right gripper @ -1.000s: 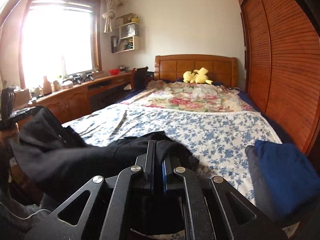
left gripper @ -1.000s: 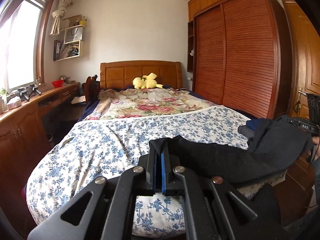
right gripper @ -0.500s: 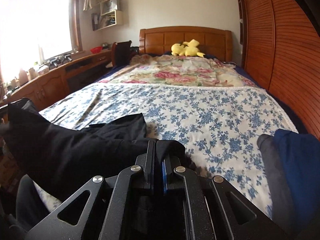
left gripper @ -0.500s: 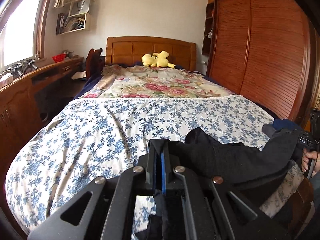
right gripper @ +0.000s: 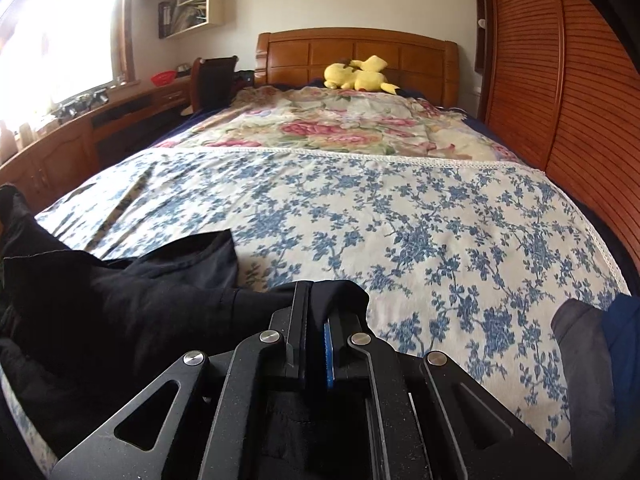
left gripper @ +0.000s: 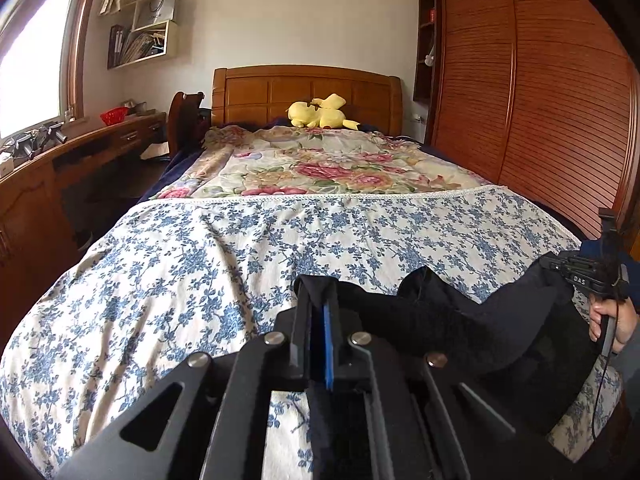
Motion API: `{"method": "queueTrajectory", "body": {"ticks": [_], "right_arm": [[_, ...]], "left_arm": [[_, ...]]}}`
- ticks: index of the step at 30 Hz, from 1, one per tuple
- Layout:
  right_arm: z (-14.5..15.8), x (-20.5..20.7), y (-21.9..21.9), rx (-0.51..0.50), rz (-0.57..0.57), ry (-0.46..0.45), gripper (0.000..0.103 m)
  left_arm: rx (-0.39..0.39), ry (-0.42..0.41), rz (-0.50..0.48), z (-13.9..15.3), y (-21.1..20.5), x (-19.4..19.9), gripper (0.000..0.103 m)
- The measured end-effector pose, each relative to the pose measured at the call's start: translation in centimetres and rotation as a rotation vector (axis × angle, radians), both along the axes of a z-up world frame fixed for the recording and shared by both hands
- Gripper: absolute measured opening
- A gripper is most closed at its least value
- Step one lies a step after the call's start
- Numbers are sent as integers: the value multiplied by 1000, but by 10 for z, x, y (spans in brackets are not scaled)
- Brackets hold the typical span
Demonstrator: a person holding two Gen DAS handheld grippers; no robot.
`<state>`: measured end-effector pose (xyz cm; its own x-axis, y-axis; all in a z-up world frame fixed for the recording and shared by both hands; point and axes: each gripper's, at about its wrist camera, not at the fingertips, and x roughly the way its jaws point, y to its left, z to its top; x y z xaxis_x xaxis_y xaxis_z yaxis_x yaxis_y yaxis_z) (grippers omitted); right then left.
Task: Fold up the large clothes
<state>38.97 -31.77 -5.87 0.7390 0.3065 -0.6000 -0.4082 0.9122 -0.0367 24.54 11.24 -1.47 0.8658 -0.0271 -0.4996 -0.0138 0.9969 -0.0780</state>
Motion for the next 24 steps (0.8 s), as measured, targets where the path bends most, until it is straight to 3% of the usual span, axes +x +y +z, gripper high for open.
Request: {"method": "queueTrajectory", "body": {"ticks": [6,12,15,17,21,24], "right_arm": [[-22,34,16,-78,-34,50,3],[-37,27,29,-179,-12,92,10],[-32,15,28,-187,-17,100,29],[-27,4,27,-204,-30,81,48],[-11,-14,24,-208,-59,53,52],[-6,-27,37,-208,-13,61,54]], "left_arm": [[1,6,-20,-10,-8,11,5],[35,-17,-57,-16,-24,7,14],[33,-39,-71,-18,-25,1,22],[17,-34,-89,-22,-22,0,25],[14,-27,-103,-25,-16,-1,29],[-10,-40,-117,-22,-9,-5,35]]}}
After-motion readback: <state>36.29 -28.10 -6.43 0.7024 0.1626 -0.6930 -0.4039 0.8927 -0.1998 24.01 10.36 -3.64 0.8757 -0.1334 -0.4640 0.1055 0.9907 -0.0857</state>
